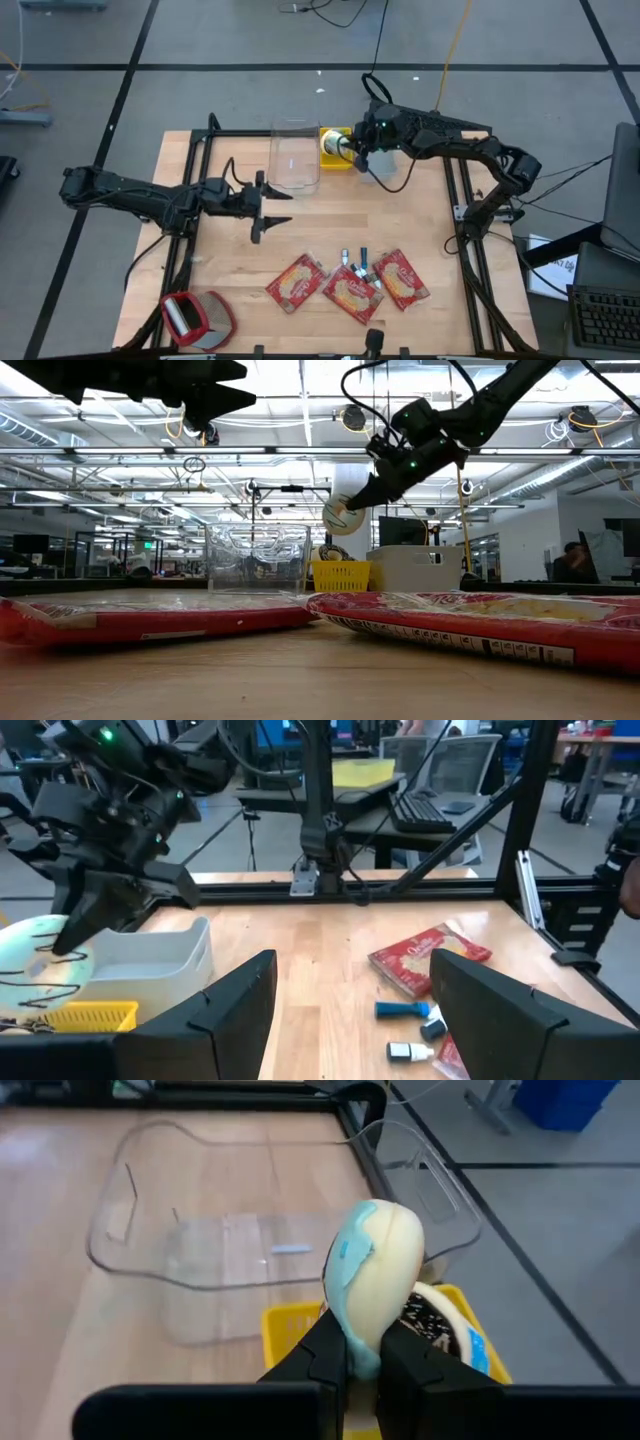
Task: Pick & Place Food Item
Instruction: Put the light blue donut into the yellow bin
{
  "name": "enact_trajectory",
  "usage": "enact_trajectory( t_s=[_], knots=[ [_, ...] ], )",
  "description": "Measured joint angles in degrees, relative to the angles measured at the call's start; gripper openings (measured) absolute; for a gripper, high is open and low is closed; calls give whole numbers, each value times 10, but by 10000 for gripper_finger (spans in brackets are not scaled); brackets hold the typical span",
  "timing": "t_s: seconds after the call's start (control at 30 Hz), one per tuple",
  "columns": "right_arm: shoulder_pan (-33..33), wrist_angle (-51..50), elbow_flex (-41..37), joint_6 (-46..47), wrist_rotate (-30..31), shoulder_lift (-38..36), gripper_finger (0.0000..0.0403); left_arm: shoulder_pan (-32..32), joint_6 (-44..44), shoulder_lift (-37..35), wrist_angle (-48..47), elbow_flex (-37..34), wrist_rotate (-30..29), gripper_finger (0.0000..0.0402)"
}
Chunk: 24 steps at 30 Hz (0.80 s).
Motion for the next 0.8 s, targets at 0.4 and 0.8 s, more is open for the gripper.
enact_trajectory(
  t_s=[0.4, 0.8],
  knots=[
    [14, -15, -9, -74, 3, 12, 19, 0, 0, 0, -1, 0, 0, 267],
    [25, 32, -10, -102, 66, 87, 19, 0, 0, 0, -1, 0, 0, 267]
  ],
)
